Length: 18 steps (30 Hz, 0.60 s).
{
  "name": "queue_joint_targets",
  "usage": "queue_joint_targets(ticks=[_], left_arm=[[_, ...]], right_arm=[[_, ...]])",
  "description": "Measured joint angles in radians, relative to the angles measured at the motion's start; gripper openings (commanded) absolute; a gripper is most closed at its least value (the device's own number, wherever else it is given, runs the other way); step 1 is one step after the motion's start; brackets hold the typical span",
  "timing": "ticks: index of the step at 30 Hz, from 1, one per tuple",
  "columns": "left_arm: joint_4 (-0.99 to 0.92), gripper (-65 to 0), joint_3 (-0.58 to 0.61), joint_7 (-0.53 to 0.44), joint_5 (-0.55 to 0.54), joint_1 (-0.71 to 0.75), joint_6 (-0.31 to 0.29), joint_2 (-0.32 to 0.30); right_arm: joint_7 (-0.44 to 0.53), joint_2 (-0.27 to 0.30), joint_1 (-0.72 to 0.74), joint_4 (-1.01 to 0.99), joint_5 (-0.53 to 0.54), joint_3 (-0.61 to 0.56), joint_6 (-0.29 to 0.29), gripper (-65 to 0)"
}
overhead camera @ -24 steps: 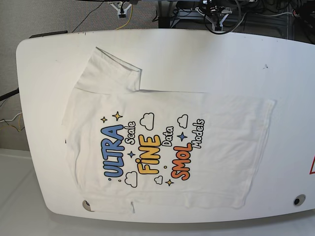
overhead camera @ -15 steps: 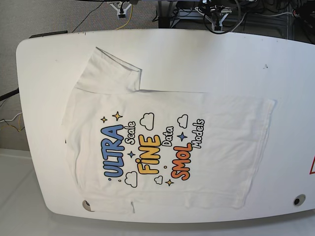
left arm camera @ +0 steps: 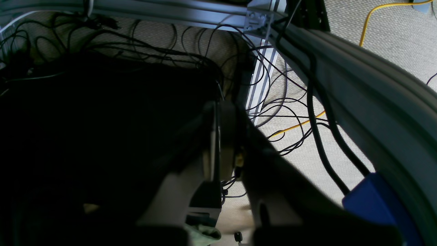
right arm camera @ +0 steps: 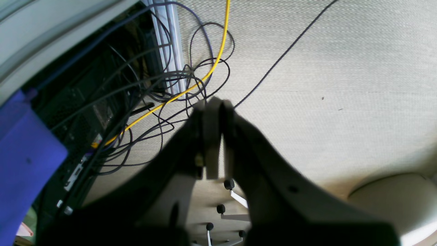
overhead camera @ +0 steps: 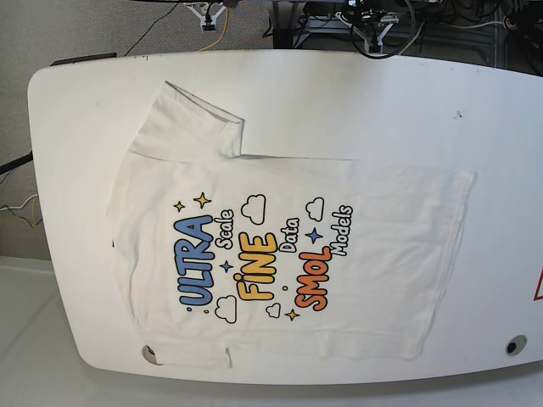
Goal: Fold the T-shirt properly
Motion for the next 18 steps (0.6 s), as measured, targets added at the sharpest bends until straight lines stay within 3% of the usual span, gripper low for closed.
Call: queue_joint_targets(ticks=[18], left_arm=[[-0.003,-65.0,0.000,0.004,0.000,0.003,-0.002,-0.008]], right_arm=[[0.010,0.001,-0.026,0.023,0.000,0.000,0.014,-65.0]])
